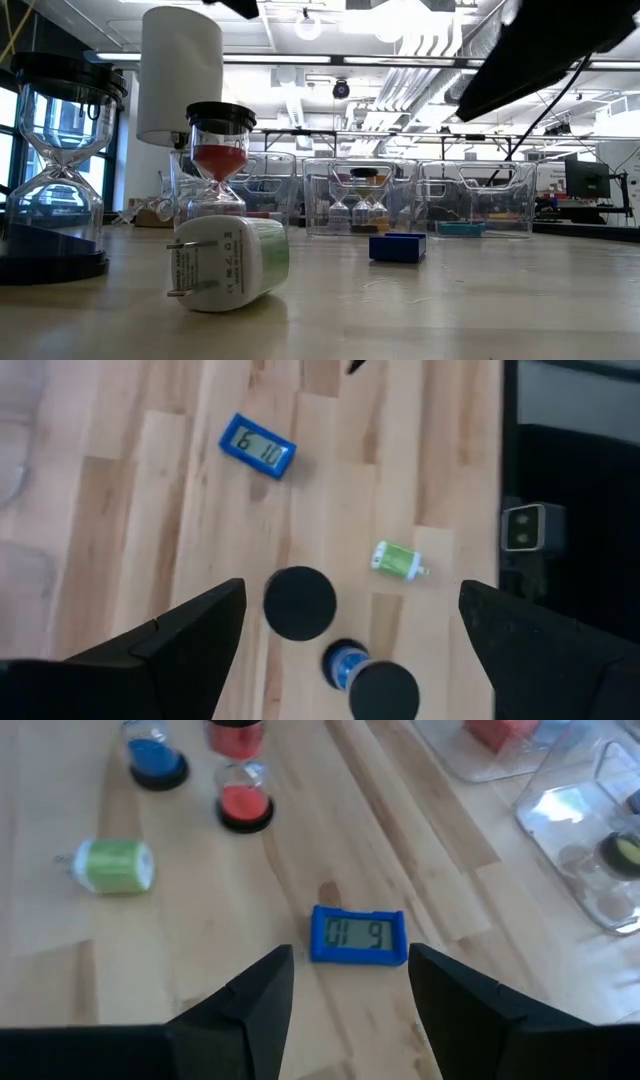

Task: Pick & Place Office items
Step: Put the red hourglass into the middle transparent bin

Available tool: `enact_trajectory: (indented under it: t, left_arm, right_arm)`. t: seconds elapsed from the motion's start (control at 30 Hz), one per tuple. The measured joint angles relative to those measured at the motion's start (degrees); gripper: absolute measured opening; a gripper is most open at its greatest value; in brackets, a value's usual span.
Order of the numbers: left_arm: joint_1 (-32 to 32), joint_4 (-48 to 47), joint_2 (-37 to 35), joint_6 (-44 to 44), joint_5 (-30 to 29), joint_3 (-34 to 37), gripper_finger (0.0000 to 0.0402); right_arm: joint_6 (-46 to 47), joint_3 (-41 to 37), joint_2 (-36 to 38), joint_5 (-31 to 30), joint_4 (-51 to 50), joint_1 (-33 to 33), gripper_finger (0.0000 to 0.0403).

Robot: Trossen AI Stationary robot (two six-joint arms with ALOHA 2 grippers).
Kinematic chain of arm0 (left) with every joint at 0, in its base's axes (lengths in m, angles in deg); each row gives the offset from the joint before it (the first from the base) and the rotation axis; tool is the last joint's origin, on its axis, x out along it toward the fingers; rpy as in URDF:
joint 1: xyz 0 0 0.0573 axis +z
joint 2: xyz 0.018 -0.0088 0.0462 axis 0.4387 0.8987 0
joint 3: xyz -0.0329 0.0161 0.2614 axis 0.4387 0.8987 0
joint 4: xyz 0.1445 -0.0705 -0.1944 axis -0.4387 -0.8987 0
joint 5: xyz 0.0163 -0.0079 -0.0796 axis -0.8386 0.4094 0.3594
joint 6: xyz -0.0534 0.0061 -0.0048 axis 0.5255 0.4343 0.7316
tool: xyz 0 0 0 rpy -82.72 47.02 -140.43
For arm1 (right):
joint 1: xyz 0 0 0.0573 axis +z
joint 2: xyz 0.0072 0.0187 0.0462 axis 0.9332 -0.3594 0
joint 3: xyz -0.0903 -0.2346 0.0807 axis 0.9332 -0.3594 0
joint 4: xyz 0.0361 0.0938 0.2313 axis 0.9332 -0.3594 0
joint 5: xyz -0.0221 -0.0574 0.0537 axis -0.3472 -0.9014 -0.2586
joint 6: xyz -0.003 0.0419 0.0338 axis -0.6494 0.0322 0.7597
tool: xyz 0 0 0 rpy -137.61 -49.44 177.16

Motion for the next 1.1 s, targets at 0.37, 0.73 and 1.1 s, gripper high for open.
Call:
enact_trajectory:
  t: [0.37, 0.73, 1.1]
  left_arm:
    - [-1.1, -5.1, 5.9, 3.9, -3.2, -2.1, 0.0358]
    - [-1.0, -5.4, 8.5, 3.1, -3.7, -2.1, 0.0358]
    - [-1.0, -6.1, 9.6, 1.8, -5.3, -2.0, 0.0358]
  right_arm:
    - [0.0, 0.0, 0.0, -0.3, -0.4, 2.3, 0.0188]
    - [0.5, -0.8, 0.0, -0.1, -0.3, 3.8, 0.0188]
    - [2.9, -2.1, 0.0, -0.2, 0.1, 4.3, 0.0188]
